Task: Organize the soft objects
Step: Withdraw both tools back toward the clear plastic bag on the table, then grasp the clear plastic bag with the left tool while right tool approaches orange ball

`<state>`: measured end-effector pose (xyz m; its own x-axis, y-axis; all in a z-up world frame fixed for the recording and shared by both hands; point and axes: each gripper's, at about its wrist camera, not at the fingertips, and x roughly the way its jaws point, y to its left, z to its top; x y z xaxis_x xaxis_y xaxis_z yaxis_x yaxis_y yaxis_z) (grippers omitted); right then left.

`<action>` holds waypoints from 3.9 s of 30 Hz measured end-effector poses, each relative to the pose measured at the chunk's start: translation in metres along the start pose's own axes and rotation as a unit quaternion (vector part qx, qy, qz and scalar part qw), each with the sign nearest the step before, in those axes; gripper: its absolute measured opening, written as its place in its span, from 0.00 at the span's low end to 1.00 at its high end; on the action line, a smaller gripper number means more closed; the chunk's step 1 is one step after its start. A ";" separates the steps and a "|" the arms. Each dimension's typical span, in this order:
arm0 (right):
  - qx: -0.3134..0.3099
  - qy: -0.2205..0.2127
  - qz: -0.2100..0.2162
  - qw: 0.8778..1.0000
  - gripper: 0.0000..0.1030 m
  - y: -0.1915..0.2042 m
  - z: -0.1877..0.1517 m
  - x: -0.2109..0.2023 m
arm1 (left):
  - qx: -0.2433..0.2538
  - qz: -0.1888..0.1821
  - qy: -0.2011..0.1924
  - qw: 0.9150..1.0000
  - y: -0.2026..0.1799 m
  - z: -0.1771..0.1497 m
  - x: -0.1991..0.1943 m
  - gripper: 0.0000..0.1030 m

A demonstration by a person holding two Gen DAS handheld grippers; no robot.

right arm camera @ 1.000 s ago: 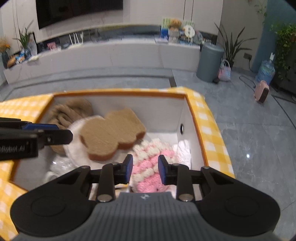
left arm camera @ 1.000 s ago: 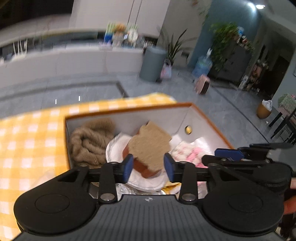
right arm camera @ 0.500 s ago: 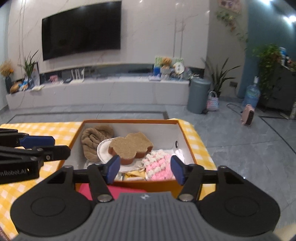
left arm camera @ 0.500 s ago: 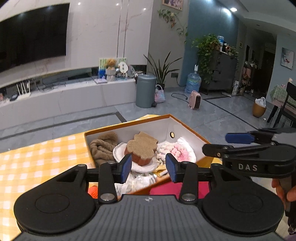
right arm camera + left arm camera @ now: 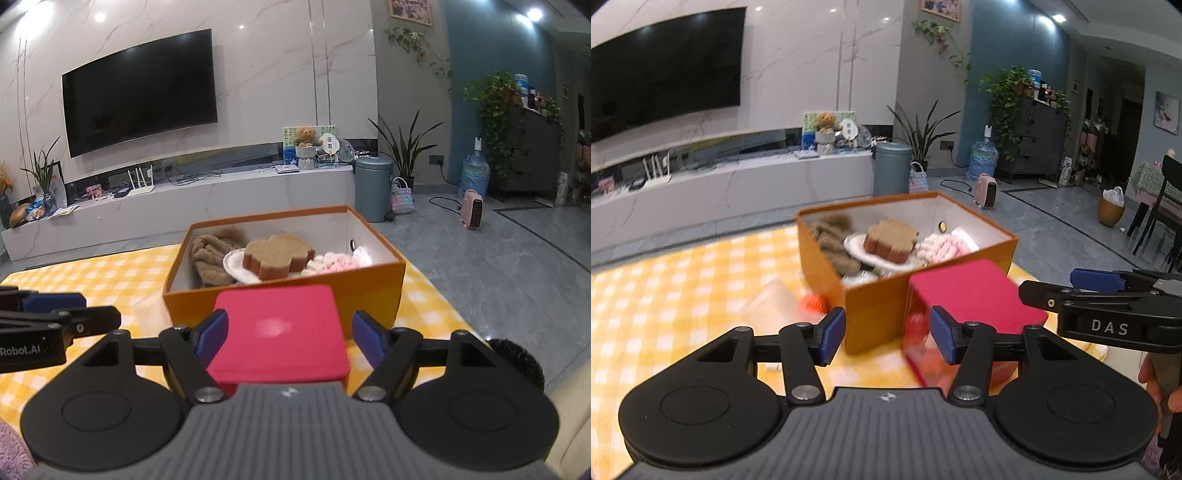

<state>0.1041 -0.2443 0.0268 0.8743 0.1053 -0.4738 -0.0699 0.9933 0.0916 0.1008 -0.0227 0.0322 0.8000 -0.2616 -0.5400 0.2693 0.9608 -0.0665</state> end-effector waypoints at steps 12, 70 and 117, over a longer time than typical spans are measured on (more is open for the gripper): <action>-0.056 0.028 0.023 0.998 0.73 0.052 -0.035 0.006 | -0.028 0.021 0.009 0.999 0.041 -0.038 -0.007 0.60; -0.148 0.116 0.119 0.975 0.02 0.188 -0.057 0.203 | -0.182 0.081 0.087 0.976 0.163 -0.064 0.062 0.60; -0.177 0.113 0.185 0.960 0.16 0.178 -0.078 0.174 | -0.228 0.059 0.142 0.962 0.153 -0.059 0.115 0.67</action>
<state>0.2059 -0.0455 -0.1074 0.6351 0.4212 -0.6475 -0.5492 0.8357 0.0050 0.2024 0.0992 -0.0901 0.6151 -0.1754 -0.7687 -0.1286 0.9396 -0.3173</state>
